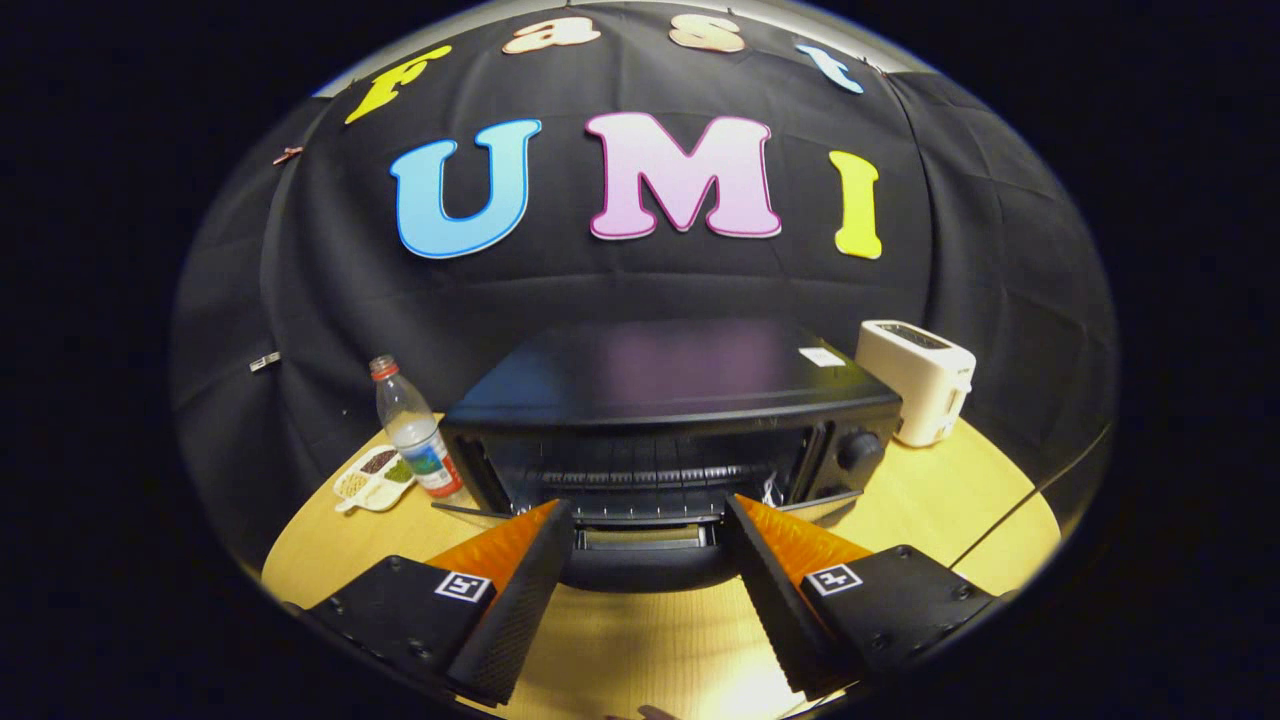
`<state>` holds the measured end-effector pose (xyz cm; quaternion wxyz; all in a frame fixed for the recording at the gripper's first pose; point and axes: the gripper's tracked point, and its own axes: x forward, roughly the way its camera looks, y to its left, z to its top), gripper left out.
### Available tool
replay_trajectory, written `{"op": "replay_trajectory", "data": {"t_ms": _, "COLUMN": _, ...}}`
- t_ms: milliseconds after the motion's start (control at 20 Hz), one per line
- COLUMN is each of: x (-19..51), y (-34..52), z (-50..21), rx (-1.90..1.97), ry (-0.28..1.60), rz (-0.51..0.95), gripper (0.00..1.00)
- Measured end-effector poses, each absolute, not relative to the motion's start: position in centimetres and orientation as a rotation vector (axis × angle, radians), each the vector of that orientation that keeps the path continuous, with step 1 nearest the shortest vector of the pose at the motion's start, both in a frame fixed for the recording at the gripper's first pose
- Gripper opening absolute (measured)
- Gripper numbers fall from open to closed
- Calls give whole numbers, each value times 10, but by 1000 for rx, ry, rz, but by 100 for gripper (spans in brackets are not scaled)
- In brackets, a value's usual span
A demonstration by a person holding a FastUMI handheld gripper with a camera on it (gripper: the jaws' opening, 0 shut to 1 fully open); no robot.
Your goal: Open the toaster oven, put the food inside, and close the toaster oven door.
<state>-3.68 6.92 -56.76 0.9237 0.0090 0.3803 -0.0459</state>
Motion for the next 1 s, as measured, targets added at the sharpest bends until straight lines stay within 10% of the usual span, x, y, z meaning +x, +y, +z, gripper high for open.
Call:
{"op": "replay_trajectory", "data": {"t_ms": 600, "x": -136, "y": 63, "z": -610, "rx": 15, "ry": 1025, "rz": -139, "gripper": 99}}
{"op": "replay_trajectory", "data": {"t_ms": 1000, "x": -155, "y": -38, "z": -516, "rx": -81, "ry": 883, "rz": -255, "gripper": 99}}
